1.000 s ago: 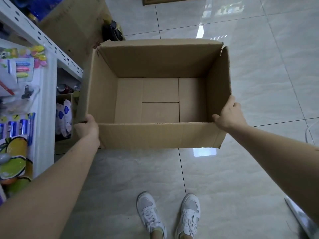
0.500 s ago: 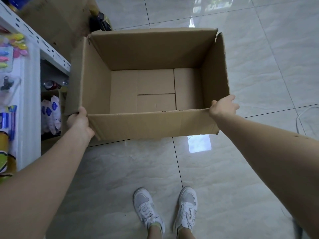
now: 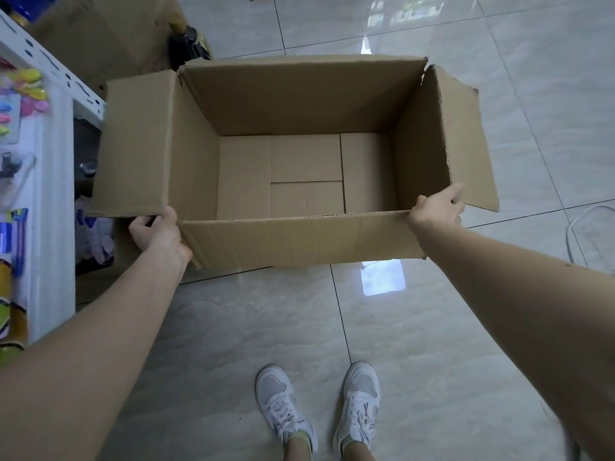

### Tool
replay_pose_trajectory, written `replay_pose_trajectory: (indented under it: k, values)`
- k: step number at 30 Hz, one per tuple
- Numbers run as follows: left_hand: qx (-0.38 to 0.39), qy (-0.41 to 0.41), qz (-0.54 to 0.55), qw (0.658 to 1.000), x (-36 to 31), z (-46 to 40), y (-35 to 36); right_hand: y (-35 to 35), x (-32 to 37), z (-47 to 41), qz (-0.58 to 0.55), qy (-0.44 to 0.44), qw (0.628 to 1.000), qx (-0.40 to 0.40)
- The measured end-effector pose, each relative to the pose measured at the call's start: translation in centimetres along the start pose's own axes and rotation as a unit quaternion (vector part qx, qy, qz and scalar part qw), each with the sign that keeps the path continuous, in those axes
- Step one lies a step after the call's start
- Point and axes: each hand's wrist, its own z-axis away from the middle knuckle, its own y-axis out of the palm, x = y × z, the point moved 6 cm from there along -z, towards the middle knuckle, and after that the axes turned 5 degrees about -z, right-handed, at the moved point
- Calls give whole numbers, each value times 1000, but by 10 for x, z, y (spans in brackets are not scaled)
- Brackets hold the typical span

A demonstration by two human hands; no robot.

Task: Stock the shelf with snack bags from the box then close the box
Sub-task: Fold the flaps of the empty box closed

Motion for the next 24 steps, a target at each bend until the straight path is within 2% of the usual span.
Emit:
replay_pose_trajectory:
  k: [5,18,24]
  values:
    - [3,19,16,1000,2,2,-1,-2,1,-1,5,-6,1000,-10]
    - [80,23,-18,996,12,20,13,-12,-7,-17,14,10,999,-41]
    - [93,118,-74,986,9,35,21,-15,-8,-20,14,1,999,-48]
